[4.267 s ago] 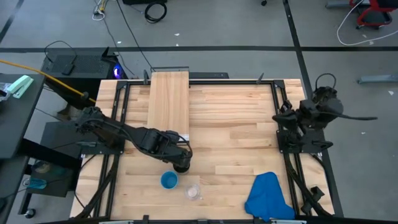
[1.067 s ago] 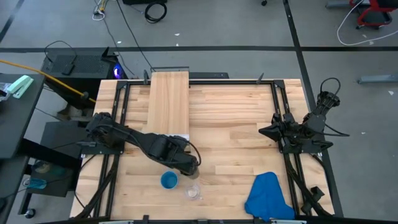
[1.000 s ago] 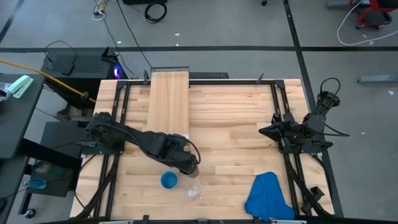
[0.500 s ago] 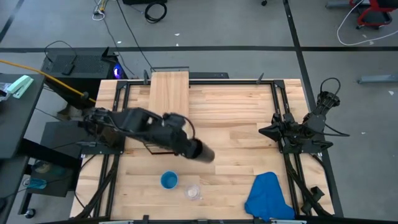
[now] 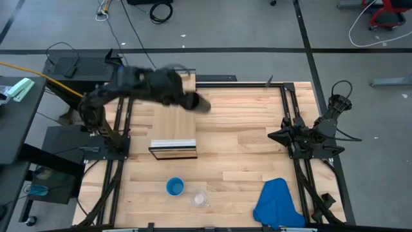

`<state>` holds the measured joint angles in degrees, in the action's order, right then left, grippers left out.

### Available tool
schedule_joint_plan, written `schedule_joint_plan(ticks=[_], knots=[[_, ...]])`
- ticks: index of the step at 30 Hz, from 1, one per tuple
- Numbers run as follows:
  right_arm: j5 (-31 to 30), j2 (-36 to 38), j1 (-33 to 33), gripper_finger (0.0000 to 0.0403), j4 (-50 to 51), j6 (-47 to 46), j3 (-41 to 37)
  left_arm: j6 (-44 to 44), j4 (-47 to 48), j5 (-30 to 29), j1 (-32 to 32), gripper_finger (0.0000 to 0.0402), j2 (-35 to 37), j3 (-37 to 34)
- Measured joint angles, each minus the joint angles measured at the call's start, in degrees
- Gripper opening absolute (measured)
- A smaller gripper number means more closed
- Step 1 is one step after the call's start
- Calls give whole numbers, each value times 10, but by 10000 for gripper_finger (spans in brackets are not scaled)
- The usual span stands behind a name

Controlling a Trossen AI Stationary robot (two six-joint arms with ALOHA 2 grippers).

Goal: Stack small to large cups/mugs on shelf
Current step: Put the black cup on the shelf

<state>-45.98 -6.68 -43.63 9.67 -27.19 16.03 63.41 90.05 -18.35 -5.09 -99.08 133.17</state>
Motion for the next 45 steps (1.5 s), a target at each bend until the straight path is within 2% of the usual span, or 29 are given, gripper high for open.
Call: schedule_joint_plan(ticks=[8,17,27,31,35,38,45], knots=[[0,0,0,16,0,2,0,-58,0,5,-151,4,12,0],[0,0,0,16,0,3,0,-145,-1,50,-271,4,10,-5],[0,0,0,16,0,3,0,-213,-1,107,-351,4,10,-8],[0,0,0,16,0,3,0,-231,-2,113,-376,4,15,-67],[0,0,0,16,0,3,0,-259,-1,175,-399,4,32,-136],[0,0,0,16,0,3,0,-270,1,176,-406,4,51,-165],[0,0,0,16,0,3,0,-285,0,157,-413,4,53,-176]])
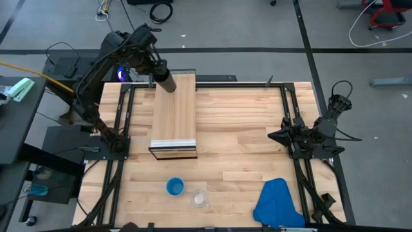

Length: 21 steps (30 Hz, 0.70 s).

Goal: Stack small to large cups/mugs on shelf
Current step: Put the black cup on the shelf

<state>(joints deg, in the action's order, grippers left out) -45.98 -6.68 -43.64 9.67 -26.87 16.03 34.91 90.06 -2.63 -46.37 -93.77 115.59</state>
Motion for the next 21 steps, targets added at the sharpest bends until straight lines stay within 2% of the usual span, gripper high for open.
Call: schedule_joint_plan(ticks=[21], knots=[[0,0,0,16,0,0,0,-11,-1,-25,10,3,-36,0]])
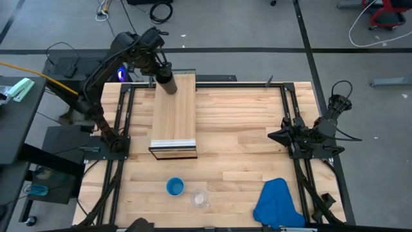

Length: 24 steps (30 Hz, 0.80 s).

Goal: Stack small to large cups/mugs on shelf
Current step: Put the black cup on the shelf

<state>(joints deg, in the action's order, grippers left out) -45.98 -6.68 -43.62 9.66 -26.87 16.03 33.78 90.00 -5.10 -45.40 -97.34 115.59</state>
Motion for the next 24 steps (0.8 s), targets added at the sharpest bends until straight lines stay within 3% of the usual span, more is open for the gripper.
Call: schedule_joint_plan(ticks=[24], knots=[[0,0,0,16,0,0,0,-19,-19,4,6,19,-17,0]])
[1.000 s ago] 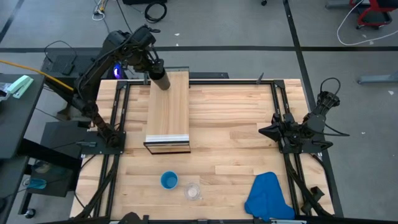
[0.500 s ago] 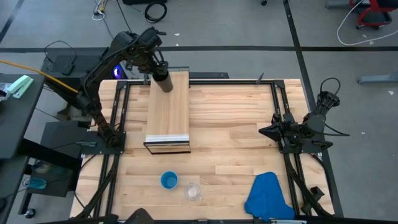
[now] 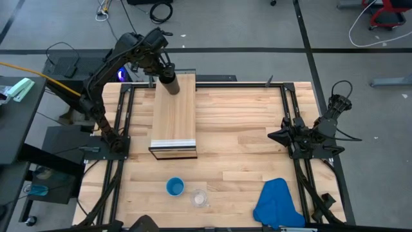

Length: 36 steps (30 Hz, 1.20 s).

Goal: Stack small to large cups/mugs on shelf
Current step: Put the black cup on the shelf, then put the blue cup on the shelf

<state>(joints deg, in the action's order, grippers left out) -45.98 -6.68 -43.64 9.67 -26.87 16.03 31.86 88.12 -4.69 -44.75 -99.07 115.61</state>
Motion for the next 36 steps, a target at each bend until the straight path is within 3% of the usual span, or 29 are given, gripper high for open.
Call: schedule_joint_plan(ticks=[9,36], knots=[[0,0,0,16,0,0,0,1,-9,0,0,28,0,0],[0,0,0,16,0,0,0,0,3,14,-2,124,5,0]])
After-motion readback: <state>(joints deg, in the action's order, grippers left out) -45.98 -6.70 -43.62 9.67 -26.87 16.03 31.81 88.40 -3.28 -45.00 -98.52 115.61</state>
